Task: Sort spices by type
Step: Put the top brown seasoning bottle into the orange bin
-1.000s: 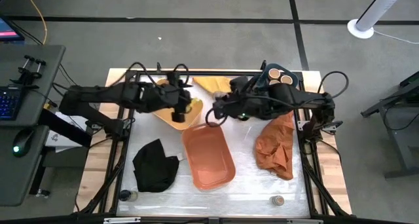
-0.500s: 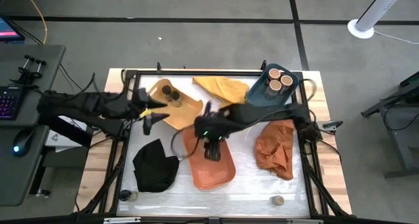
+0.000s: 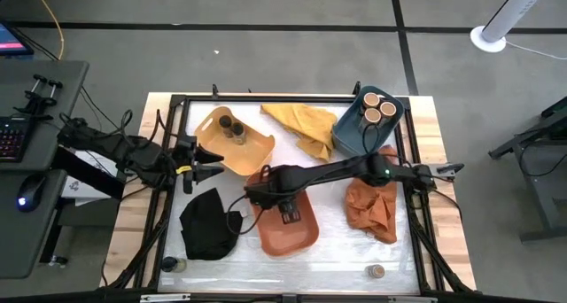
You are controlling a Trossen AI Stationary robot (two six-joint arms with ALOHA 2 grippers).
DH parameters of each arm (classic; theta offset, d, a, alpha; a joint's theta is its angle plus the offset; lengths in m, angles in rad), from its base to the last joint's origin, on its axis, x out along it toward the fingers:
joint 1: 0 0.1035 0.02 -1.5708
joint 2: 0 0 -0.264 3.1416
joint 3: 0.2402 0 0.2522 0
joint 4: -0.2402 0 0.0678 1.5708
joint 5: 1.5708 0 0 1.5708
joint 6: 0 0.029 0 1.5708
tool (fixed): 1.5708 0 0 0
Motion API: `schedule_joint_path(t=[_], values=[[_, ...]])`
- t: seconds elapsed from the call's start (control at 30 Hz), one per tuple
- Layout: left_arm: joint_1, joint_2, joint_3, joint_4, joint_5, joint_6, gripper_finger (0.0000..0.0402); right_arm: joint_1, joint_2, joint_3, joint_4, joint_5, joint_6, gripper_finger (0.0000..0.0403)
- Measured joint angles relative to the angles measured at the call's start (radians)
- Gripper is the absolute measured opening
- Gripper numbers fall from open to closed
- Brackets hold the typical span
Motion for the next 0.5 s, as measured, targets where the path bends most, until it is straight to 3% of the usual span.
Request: schedule_joint_path(t=[0.43,0.5], values=[[-0.010,0.003,0.000,-0.003,-0.002,0.002,0.0204,-0.031,0.051,0.001,0.052,0.070,-0.004,0.0175],[-0.010,0.003,0.000,-0.003,-0.002,0.002,0.0204,-0.033,0.051,0.001,0.055,0.061,0.011,0.0195]])
